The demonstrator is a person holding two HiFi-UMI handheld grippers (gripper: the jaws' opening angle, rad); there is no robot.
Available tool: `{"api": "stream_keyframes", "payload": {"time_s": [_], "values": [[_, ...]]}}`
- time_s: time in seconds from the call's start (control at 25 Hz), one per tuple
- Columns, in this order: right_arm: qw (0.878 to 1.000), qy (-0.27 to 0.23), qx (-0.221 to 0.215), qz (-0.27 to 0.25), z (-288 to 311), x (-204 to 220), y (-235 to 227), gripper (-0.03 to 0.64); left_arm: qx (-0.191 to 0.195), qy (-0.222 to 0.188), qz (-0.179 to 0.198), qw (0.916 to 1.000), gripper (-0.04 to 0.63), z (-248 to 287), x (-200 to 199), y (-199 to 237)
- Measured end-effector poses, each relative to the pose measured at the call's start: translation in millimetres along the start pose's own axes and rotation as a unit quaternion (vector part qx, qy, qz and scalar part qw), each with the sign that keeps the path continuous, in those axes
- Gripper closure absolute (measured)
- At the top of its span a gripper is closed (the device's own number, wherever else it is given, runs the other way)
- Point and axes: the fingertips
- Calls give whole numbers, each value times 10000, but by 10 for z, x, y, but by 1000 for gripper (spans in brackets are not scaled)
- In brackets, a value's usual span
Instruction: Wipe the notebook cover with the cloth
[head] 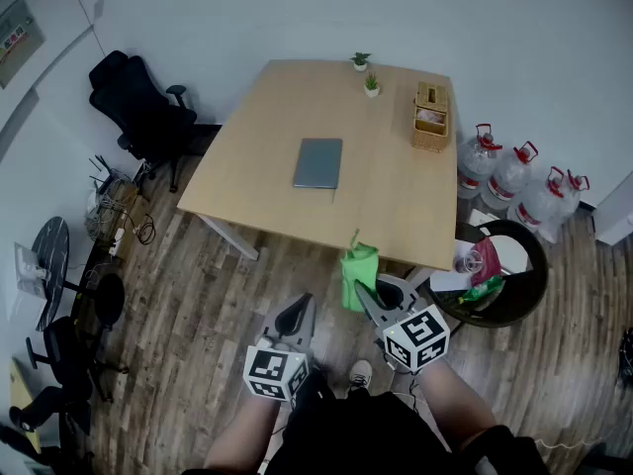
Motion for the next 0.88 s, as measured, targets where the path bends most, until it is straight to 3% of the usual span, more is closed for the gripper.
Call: {"api": "stream_keyframes", "payload": {"time_s": [0.44, 0.88], "values": [[9999, 38, 96, 68, 172, -1, 25, 560, 89, 39, 10, 10000, 583, 24, 1, 182], [9993, 135, 321, 154, 651, -107, 194, 560, 282, 33, -144, 9995, 583, -53, -36, 720]]}}
Point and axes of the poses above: the fingertips, and each gripper's own axes: z forward along the fingers, y to its left, x out of its underside, and after that the axes turned 15 degrees about x, right-handed
